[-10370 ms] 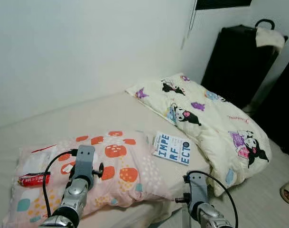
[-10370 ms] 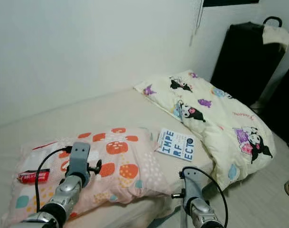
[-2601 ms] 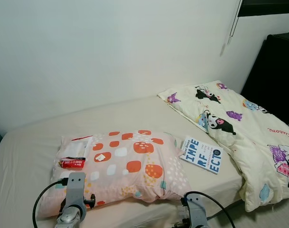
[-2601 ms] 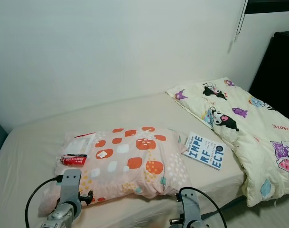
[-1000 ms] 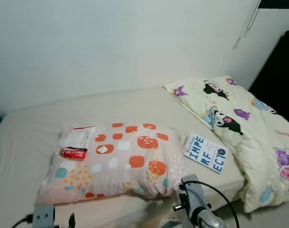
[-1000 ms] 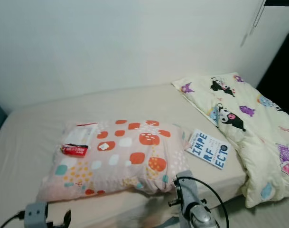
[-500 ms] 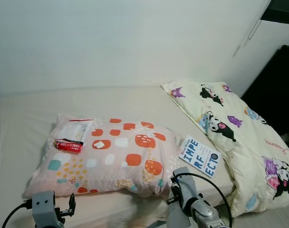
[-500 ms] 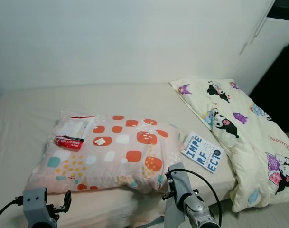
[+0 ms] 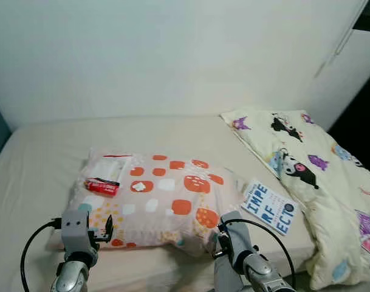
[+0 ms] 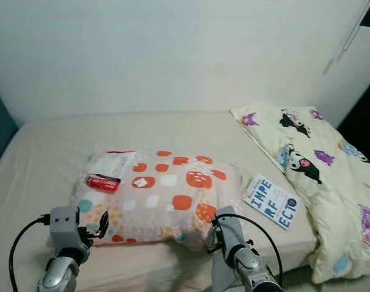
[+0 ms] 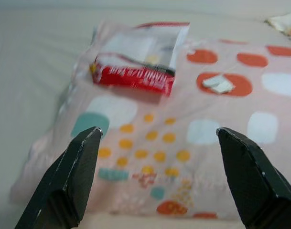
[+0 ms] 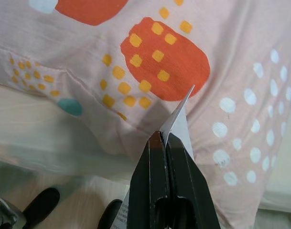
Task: Clean up the room
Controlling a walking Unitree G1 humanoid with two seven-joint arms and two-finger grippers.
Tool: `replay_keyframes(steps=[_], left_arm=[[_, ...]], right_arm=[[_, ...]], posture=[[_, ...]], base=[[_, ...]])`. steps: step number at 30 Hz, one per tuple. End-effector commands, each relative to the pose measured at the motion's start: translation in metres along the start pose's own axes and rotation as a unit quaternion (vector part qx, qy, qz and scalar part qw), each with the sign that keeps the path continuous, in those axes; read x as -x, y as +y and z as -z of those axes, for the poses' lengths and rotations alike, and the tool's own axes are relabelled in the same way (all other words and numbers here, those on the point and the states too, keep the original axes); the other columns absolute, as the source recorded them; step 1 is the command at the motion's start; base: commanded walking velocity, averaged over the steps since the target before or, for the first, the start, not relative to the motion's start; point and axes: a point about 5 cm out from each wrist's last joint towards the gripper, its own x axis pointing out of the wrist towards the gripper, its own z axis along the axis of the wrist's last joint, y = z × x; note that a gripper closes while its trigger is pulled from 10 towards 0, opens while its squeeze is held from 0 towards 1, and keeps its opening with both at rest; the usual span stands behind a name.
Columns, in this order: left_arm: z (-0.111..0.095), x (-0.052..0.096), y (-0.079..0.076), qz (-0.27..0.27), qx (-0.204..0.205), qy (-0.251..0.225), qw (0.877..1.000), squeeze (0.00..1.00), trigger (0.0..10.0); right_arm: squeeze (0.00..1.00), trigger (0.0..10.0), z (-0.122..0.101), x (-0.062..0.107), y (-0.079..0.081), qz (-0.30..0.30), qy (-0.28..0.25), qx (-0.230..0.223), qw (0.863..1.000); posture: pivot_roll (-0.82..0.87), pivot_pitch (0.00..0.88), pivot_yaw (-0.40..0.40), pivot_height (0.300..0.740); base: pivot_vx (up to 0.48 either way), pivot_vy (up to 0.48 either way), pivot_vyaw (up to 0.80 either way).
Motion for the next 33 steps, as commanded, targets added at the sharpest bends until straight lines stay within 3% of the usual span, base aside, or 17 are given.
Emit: replay_keyframes(steps=[1, 7, 14, 18, 20, 22, 33], left_arm=[[-0.007, -0.009, -0.012, 0.029, -0.007, -0.007, 1.000, 0.00, 10.0], [-0.012, -0.013, -0.017, 0.039, -0.005, -0.016, 0.999, 0.00, 10.0], [-0.022, -0.023, -0.052, 0.101, 0.009, -0.027, 0.995, 0.00, 10.0], [-0.020, -0.023, -0.062, 0.117, 0.007, -0.022, 0.993, 0.00, 10.0], [-0.015, -0.022, -0.078, 0.143, -0.038, -0.008, 0.989, 0.00, 10.0], [-0.013, -0.022, -0.082, 0.150, -0.055, -0.003, 0.987, 0.00, 10.0], [-0.013, -0.026, -0.079, 0.137, -0.053, 0.011, 0.989, 0.00, 10.0]], right_arm=[[0.00, 10.0, 0.004, 0.002, -0.004, 0.007, 0.009, 0.000, 1.000], [0.00, 10.0, 0.002, 0.001, -0.004, 0.012, 0.005, -0.006, 1.000], [0.00, 10.0, -0.003, -0.003, -0.001, 0.014, 0.009, -0.023, 1.000], [0.00, 10.0, -0.004, -0.003, 0.000, 0.015, 0.010, -0.023, 1.000], [0.00, 10.0, -0.003, -0.003, 0.000, 0.014, 0.011, -0.022, 1.000], [0.00, 10.0, -0.003, -0.003, 0.000, 0.013, 0.012, -0.022, 1.000], [0.00, 10.0, -0.005, -0.005, 0.004, 0.000, 0.015, -0.012, 1.000]], posture=[[0.08, 0.005, -0.132, 0.740], [0.09, 0.000, -0.127, 0.740], [0.08, 0.000, -0.114, 0.740], [0.08, 0.000, -0.112, 0.740], [0.08, 0.000, -0.112, 0.740], [0.08, 0.000, -0.115, 0.740], [0.09, 0.000, -0.114, 0.740]], base=[[0.000, 0.000, 0.00], [0.000, 0.000, 0.00], [0.000, 0.000, -0.29], [0.000, 0.000, -0.77], [0.000, 0.000, -0.76], [0.000, 0.000, -0.76], [0.000, 0.000, -0.77]])
